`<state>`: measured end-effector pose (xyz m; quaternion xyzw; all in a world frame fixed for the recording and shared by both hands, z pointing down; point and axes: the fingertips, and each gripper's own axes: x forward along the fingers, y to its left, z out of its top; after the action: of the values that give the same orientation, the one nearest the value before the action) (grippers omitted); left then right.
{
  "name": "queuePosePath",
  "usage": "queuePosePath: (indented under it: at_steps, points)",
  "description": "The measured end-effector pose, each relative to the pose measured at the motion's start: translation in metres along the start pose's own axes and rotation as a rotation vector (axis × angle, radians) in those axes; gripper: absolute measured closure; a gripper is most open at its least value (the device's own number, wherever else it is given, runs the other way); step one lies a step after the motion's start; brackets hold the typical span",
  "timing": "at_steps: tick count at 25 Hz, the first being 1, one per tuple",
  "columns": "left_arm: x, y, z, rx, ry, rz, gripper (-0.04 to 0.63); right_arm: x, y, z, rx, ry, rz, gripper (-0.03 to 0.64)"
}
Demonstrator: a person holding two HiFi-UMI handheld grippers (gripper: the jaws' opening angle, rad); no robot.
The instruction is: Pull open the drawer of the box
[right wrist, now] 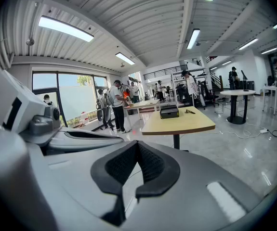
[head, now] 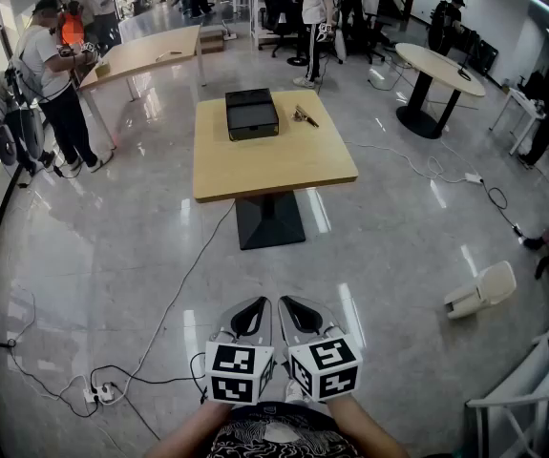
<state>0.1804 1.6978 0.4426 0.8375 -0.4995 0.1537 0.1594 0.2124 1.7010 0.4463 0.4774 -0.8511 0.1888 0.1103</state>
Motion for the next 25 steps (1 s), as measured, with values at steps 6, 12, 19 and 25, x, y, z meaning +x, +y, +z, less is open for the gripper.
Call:
queuePosePath:
  at_steps: [6,12,19,25]
  points:
    - [0.004,-0.018,0.022,0.001,0.004,0.001,0.578,-0.012,-0.015,0.018,0.007,-0.001,-0.004,0.612]
    - [0.035,-0.077,0.008,0.005,0.009,0.013,0.578,-0.047,-0.071,-0.002,0.006,-0.020,0.000,0.611]
    - [0.100,-0.195,0.022,0.007,0.021,0.033,0.578,-0.113,-0.186,-0.003,0.013,-0.016,0.026,0.611]
    - [0.167,-0.275,0.056,0.001,0.033,0.076,0.578,-0.150,-0.290,0.021,0.011,-0.003,0.065,0.611]
